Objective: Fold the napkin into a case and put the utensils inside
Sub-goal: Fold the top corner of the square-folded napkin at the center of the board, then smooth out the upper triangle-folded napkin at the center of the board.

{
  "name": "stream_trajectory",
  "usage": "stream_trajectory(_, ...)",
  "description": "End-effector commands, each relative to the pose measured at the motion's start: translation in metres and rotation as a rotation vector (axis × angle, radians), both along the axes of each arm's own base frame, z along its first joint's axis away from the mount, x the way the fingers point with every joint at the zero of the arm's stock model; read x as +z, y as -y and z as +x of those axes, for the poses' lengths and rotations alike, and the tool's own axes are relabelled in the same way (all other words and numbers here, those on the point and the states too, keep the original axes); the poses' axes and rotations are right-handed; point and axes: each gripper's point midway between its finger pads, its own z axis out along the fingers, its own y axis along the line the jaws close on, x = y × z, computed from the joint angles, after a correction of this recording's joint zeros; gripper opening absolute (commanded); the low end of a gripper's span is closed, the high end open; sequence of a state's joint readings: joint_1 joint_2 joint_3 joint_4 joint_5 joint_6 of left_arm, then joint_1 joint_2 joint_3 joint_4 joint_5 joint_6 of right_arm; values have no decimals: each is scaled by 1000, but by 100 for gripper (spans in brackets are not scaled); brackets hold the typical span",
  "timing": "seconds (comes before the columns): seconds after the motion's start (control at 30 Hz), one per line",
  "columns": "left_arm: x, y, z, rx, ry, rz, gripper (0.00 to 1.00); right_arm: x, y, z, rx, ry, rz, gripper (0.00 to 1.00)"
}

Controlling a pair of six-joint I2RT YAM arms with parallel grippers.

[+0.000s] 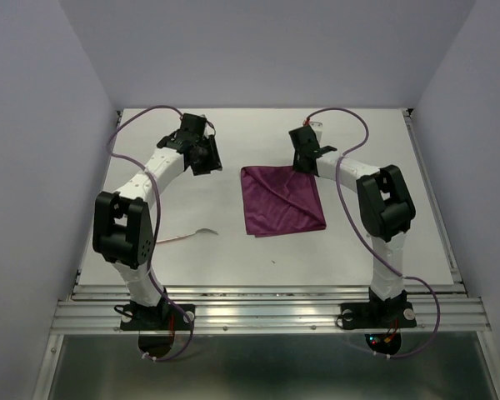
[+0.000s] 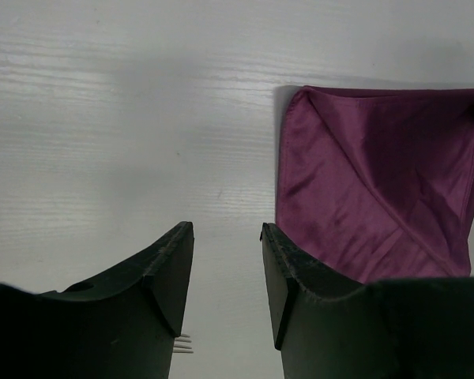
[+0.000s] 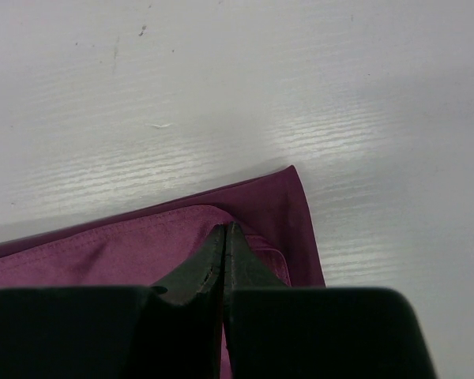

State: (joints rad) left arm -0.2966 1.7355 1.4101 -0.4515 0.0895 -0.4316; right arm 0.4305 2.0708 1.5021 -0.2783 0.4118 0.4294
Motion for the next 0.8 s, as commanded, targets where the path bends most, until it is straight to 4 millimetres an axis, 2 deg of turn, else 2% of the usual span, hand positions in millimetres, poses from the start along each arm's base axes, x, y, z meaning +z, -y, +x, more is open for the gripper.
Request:
stream_trajectory(0.0,18,11,5,-28,35,-6,51,18,6,16,-29,68,1,1)
stream_trajectory(0.07,19,20,6,-46,37,-9,51,17,6,15,-29,65,2,5)
stream_trajectory(0.13,21,29,10,-61,41,-11,51,21,5,14,-30,71,9,18)
stream_trajectory(0.17,22,33,11,-68,43,-11,51,25,6,14,-31,77,10,21)
stream_trajectory(0.2,22,43,14,-86,46,-16,51,28,7,13,-33,82,9,31)
stream_trajectory(0.23,18,47,12,-94,35,-16,51,30,8,12,-34,87,10,31)
stream_trajectory(0.27,22,54,16,-108,44,-34,51,41,8,11,-34,104,18,43)
stream_trajectory(0.33,16,65,22,-125,38,-53,48,42,11,4,-32,99,18,48)
stream_trajectory(0.4,11,75,23,-149,26,-80,40,55,13,-4,-32,116,33,48)
stream_trajectory(0.47,5,86,27,-168,16,-109,32,47,19,-20,-37,88,37,46)
stream_trajectory(0.5,4,89,29,-173,11,-121,30,47,19,-27,-36,83,48,44)
stream_trajectory(0.53,-3,93,31,-178,-1,-127,28,56,19,-34,-25,91,73,42)
stream_trajectory(0.57,-2,99,33,-188,6,-139,25,55,19,-40,-31,84,90,33)
stream_trajectory(0.6,3,105,37,-192,19,-158,19,43,24,-54,-36,47,86,29)
stream_trajectory(0.63,-2,108,40,-196,10,-163,17,50,23,-62,-28,51,110,26)
stream_trajectory(0.67,4,116,43,-209,27,-174,14,39,25,-75,-34,18,120,19)
stream_trajectory(0.7,-1,121,45,-215,17,-177,10,35,22,-84,-17,-7,143,17)
stream_trajectory(0.73,-2,125,47,-221,19,-179,9,42,22,-90,-7,1,165,16)
stream_trajectory(0.77,-5,130,50,-230,16,-182,5,30,21,-105,1,-43,182,14)
